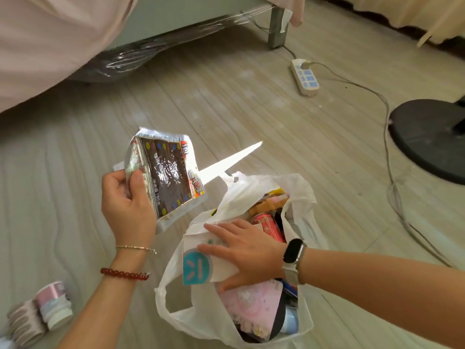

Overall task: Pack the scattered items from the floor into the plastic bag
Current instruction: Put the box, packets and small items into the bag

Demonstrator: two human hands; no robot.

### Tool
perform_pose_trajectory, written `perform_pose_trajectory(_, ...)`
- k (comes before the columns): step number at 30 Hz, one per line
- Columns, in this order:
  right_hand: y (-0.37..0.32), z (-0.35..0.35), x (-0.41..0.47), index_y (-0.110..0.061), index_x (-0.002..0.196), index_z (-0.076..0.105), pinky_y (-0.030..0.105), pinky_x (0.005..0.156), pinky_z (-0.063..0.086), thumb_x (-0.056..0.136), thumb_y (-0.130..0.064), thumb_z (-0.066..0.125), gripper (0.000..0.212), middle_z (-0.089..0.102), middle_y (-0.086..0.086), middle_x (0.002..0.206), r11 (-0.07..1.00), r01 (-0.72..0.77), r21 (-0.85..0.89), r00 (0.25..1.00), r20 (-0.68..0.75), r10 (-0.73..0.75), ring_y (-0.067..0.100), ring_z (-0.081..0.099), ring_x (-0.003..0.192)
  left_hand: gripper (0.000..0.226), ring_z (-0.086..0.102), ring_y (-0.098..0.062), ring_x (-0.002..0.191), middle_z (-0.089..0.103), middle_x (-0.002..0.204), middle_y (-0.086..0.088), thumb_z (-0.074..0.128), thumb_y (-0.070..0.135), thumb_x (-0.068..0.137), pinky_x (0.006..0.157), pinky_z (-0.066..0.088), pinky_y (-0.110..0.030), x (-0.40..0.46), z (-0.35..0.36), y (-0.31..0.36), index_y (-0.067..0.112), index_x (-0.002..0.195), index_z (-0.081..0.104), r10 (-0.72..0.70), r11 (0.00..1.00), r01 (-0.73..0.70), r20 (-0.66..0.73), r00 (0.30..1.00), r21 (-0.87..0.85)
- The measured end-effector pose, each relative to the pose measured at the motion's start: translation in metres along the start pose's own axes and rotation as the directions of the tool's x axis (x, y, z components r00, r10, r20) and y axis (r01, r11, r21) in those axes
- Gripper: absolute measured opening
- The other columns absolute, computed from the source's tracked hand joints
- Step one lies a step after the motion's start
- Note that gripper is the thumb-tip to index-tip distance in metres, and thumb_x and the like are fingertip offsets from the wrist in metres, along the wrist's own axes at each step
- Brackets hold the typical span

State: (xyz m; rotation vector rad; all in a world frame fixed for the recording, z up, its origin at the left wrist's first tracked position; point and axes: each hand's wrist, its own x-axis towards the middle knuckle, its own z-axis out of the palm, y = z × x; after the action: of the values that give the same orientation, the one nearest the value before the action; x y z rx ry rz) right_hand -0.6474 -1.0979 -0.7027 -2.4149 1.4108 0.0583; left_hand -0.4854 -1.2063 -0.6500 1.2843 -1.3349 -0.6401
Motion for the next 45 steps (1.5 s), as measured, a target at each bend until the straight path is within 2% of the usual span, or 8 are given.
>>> perform_pose_trajectory(8, 0.018, -0.001, -0.047, -0.03, 0.14, 0.029, 0.039, 0.093, 0.044, 0.085, -0.055, 0.047, 0.063, 0.036, 0.009, 0.146, 0.994, -0.043, 0.1, 0.999, 0.016, 0.042, 0.028, 0.049, 0.114, 0.023, 0.054, -0.004, 0.062, 0.055, 0.073, 0.008, 0.051, 0.02, 0.09, 0.057, 0.048, -0.025, -0.022, 0.009, 0.022, 0.034, 0.075, 0.043, 0.01, 0.998, -0.001, 0.138, 0.99, -0.07)
perform_pose_trajectory(14, 0.042, -0.002, -0.067, -0.03, 0.131, 0.042, 0.047, 0.104, 0.034, 0.086, -0.049, 0.041, 0.048, 0.053, 0.0, 0.133, 0.98, -0.164, -0.114, 0.967, -0.216, 0.136, 0.023, 0.05, 0.119, 0.022, 0.056, 0.006, 0.059, 0.059, 0.069, 0.014, 0.051, 0.019, 0.09, 0.051, 0.046, -0.01, -0.033, 0.007, 0.035, 0.035, 0.076, 0.044, 0.052, 0.992, -0.034, 0.151, 0.987, -0.119)
perform_pose_trajectory(20, 0.067, -0.003, -0.087, -0.018, 0.12, 0.052, 0.053, 0.106, 0.028, 0.084, -0.061, 0.042, 0.056, 0.058, 0.005, 0.117, 0.895, -0.34, -0.29, 0.883, 0.229, 0.41, 0.027, 0.047, 0.114, 0.017, 0.061, 0.001, 0.06, 0.065, 0.067, 0.025, 0.052, 0.027, 0.088, 0.049, 0.051, -0.013, -0.027, 0.006, 0.039, 0.036, 0.075, 0.047, 0.011, 0.982, 0.019, 0.158, 0.987, -0.188)
perform_pose_trajectory(24, 0.091, -0.013, -0.12, -0.018, 0.064, 0.057, 0.033, 0.062, 0.054, 0.071, -0.041, 0.07, 0.028, 0.056, -0.002, 0.062, 0.887, -0.344, -0.309, 0.938, -0.151, 0.312, 0.02, 0.055, 0.06, 0.022, 0.063, -0.001, 0.056, 0.068, 0.062, 0.019, 0.049, 0.014, 0.092, 0.047, 0.052, -0.016, -0.024, 0.005, 0.043, 0.028, 0.076, 0.047, -0.089, 0.943, 0.15, 0.21, 0.974, -0.297)
perform_pose_trajectory(33, 0.101, -0.021, -0.153, -0.011, 0.064, 0.052, 0.029, 0.048, 0.046, 0.073, -0.033, 0.04, 0.026, 0.054, 0.004, 0.062, 0.868, -0.417, -0.27, 0.883, -0.345, 0.317, 0.022, 0.05, 0.056, 0.014, 0.058, -0.02, 0.057, 0.062, 0.069, -0.008, 0.05, 0.022, 0.091, 0.055, 0.051, -0.035, -0.059, 0.039, 0.017, 0.019, 0.077, 0.05, -0.336, 0.921, 0.387, 0.571, 0.749, 0.034)
perform_pose_trajectory(38, 0.095, -0.022, -0.161, -0.01, 0.074, 0.055, 0.028, 0.052, 0.047, 0.073, -0.03, 0.049, 0.021, 0.057, 0.005, 0.072, 0.844, -0.516, -0.144, 0.818, -0.375, 0.436, 0.022, 0.052, 0.066, 0.008, 0.06, -0.012, 0.052, 0.06, 0.076, -0.005, 0.044, 0.017, 0.094, 0.04, 0.048, -0.019, -0.084, 0.064, 0.01, 0.017, 0.102, 0.044, -0.39, 0.908, 0.392, 0.645, 0.657, 0.149)
perform_pose_trajectory(40, 0.092, -0.022, -0.161, -0.01, 0.09, 0.059, 0.027, 0.059, 0.05, 0.075, -0.027, 0.059, 0.022, 0.06, 0.007, 0.087, 0.832, -0.549, -0.079, 0.788, -0.38, 0.484, 0.023, 0.056, 0.078, 0.03, 0.063, -0.022, 0.076, 0.062, 0.095, -0.006, 0.042, 0.017, 0.094, 0.061, 0.055, -0.029, -0.096, 0.077, 0.007, 0.019, 0.124, 0.037, -0.367, 0.925, 0.313, 0.718, 0.591, 0.214)
perform_pose_trajectory(45, 0.085, -0.019, -0.153, -0.015, 0.139, 0.03, 0.037, 0.103, 0.04, 0.089, -0.026, 0.053, 0.056, 0.022, 0.007, 0.149, 0.633, -0.742, 0.222, 0.597, -0.211, 0.774, 0.024, 0.02, 0.135, 0.061, 0.019, -0.024, 0.134, 0.024, 0.15, 0.0, 0.037, 0.049, 0.087, 0.108, 0.02, -0.041, -0.12, 0.094, -0.02, 0.03, 0.142, 0.02, -0.182, 0.748, -0.502, 0.861, 0.475, 0.435)
